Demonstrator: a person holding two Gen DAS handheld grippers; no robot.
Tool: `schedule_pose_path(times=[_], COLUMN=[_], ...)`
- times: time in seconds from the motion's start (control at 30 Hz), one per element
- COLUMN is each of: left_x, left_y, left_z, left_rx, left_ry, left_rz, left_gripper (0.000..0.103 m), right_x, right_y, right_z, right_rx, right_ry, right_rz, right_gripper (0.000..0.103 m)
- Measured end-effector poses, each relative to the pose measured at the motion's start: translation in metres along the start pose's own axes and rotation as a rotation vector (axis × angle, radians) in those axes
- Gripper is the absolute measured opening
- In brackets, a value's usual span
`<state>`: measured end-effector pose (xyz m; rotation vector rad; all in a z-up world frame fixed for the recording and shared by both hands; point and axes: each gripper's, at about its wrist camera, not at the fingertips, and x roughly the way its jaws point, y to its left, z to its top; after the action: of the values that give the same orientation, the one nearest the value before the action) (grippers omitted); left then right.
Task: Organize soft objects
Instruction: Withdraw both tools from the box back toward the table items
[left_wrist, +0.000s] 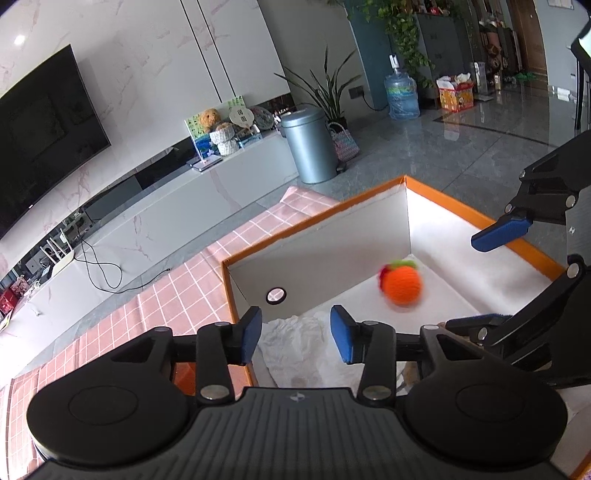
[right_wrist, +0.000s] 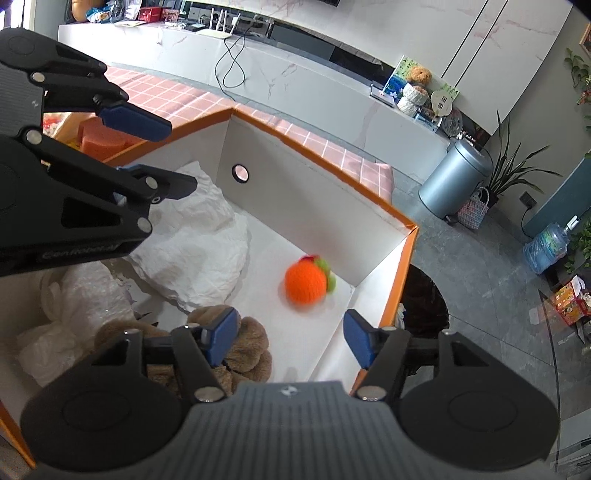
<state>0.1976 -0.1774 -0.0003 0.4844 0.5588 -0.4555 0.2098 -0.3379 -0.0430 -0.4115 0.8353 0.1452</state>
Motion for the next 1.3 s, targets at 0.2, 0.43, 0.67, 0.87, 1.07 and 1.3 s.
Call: schedule_pose_path(times=[0.2,0.43,0.67,0.87,1.07,1.3], left_x=[-0.013,-0.031,-0.051,-0.066,-0.086,-0.107], left_y=[0.005,0.011,0.02,0.032,0.044,0.074], left_z=[0.002,-0.002,-0.011,-0.024,-0.043,-0.073], left_rx=[-0.034,-0.071,-0.128,-0.191,-0.262,-0.383], left_ry=[-0.03,-0.064,-0.083,-0.093,-0.124,-0.141], left_rz=[-0.003,-0.001,0.003,0.015,0.036,0.086], left_gripper=[0.053,0.054,0.055,0.055,0.055,0.056], right_x=[-0.018,-0.038,-0.06,-0.078,-0.099,-0.11], right_y=[0.004,0.011,0.021,0.034,0.049,0.08], right_z=[-0.004,-0.008,-0.01,-0.015,-0.017,-0.006], right_rx=[-0.005,0.007,0.039,0.092,0.222,0.334], right_ry=[-0.028,-0.064,-0.103,-0.158,-0.255,-0.362], right_rz=[-0.015,-0.037,-0.082,-0.129,-0.119,-0.053], right_gripper=[0.069,0.075,0.079,0.083,0.086,0.086])
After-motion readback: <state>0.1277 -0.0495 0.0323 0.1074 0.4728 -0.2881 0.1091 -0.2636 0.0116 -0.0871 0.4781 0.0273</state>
